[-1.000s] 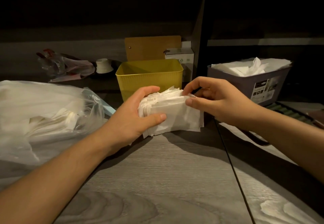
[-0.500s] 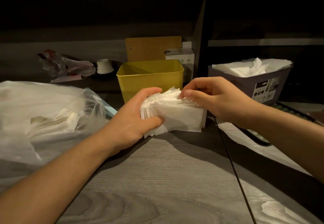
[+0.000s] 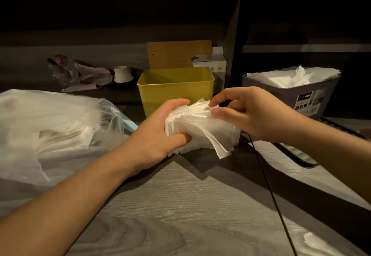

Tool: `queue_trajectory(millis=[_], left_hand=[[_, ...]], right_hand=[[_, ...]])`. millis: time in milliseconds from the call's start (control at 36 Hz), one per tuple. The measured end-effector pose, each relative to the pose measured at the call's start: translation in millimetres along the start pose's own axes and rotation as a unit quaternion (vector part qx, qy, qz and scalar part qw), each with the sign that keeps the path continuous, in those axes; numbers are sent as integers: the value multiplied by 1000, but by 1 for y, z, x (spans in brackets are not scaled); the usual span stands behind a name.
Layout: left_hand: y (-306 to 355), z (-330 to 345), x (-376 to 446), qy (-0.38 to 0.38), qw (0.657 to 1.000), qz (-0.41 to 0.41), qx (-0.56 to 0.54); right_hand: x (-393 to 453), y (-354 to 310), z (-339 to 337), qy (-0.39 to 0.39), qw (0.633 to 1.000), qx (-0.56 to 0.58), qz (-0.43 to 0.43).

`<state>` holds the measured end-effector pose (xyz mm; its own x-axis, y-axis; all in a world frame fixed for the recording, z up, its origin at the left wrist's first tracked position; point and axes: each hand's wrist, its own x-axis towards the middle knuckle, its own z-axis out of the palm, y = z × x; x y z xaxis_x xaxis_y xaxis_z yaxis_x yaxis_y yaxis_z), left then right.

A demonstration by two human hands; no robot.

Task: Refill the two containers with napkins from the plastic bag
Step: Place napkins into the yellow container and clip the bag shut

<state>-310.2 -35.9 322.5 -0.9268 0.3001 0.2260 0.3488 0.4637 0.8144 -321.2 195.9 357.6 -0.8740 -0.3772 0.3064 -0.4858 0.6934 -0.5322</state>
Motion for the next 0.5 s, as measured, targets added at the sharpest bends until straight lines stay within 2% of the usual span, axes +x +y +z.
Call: queue_trajectory(millis=[194,278,389,500], left_hand=[[-1,1,0,8,1000,3,12],[-2,2,0,16,1000,4,13],[-2,1,2,19,1000,-5,12],[-4,1,2,18,1000,-3,12]], right_hand=[[0,-7,-2,-28,979,197,49],[-1,-9,0,6,965,258,53],[3,-9,-9,88,935,338,58],[3,-13,-15,94,896,433,38]])
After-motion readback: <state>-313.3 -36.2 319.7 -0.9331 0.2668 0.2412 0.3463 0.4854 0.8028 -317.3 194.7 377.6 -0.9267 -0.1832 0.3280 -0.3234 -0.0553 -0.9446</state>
